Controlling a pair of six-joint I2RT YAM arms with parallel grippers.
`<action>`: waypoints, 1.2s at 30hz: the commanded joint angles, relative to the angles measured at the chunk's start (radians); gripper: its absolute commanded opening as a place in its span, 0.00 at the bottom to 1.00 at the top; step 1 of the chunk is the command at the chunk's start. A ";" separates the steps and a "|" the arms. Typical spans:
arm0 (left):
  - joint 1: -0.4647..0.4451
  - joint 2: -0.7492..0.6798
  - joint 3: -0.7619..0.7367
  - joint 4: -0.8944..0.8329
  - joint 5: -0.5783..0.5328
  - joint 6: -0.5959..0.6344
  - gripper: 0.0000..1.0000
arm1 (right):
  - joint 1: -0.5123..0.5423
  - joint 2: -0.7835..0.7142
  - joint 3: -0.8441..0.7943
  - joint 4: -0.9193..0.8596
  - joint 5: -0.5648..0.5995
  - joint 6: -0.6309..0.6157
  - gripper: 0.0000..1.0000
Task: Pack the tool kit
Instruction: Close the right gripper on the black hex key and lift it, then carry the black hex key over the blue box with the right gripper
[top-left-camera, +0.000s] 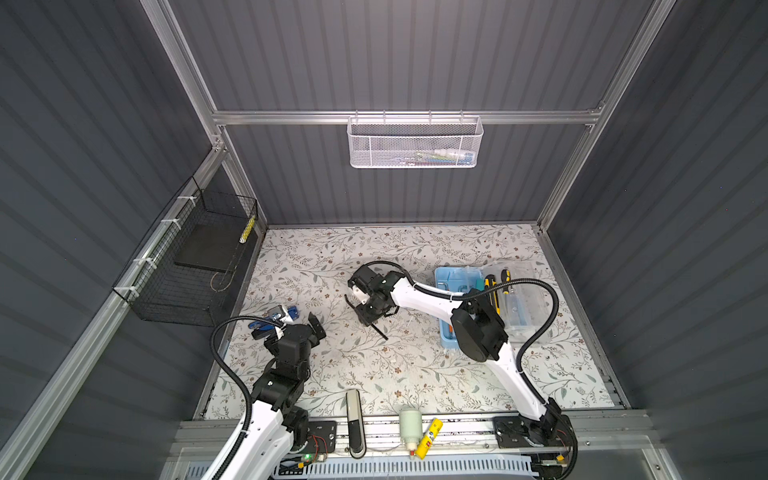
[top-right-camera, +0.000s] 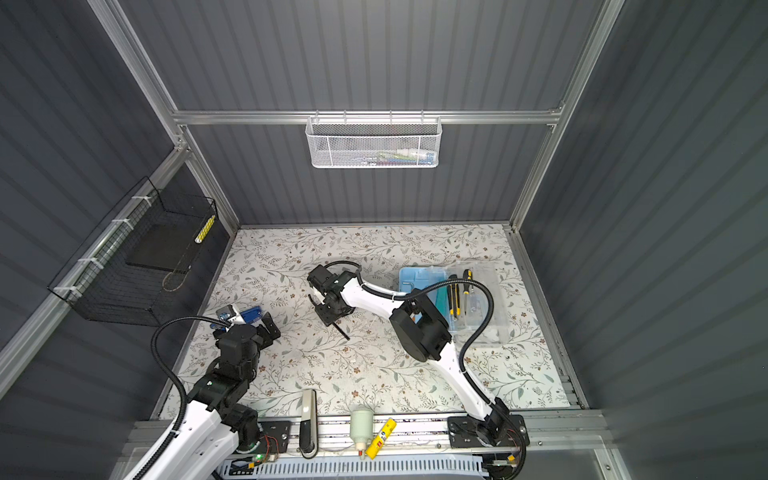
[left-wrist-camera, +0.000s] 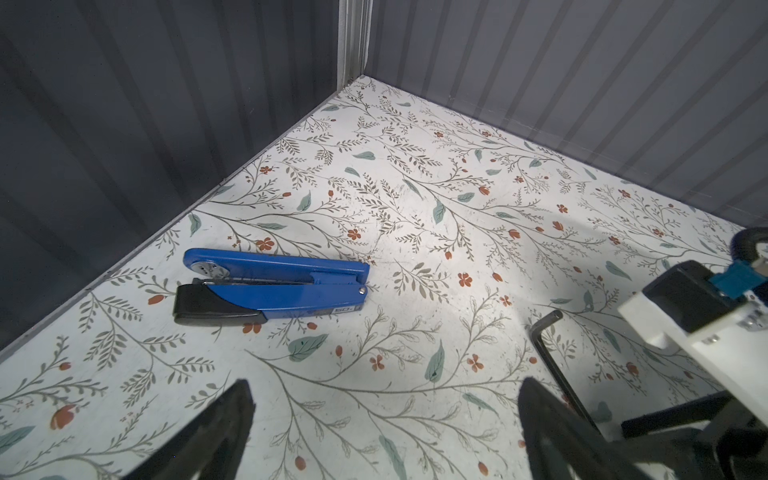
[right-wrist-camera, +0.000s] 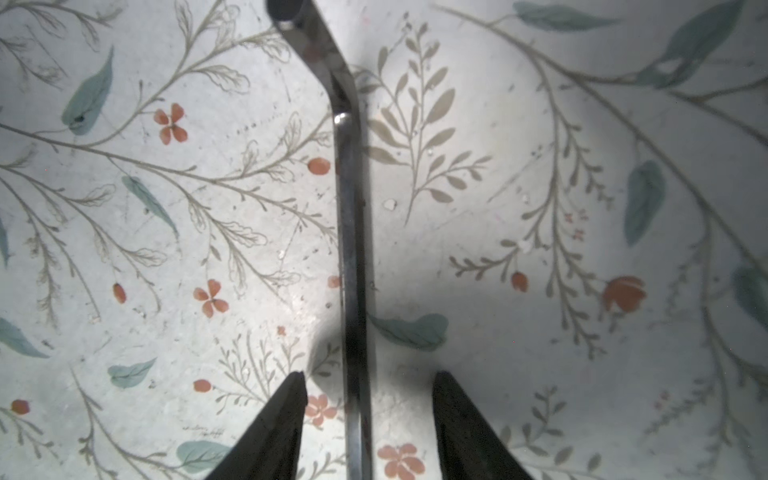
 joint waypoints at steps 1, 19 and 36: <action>0.008 -0.005 0.003 0.008 -0.005 0.011 0.99 | 0.009 0.061 0.022 -0.063 0.058 0.004 0.49; 0.007 -0.017 -0.001 0.005 -0.005 0.011 0.99 | 0.026 0.093 0.046 -0.046 0.072 0.115 0.16; 0.007 -0.011 -0.001 0.010 0.000 0.012 0.99 | 0.010 -0.204 -0.217 0.138 0.103 0.209 0.00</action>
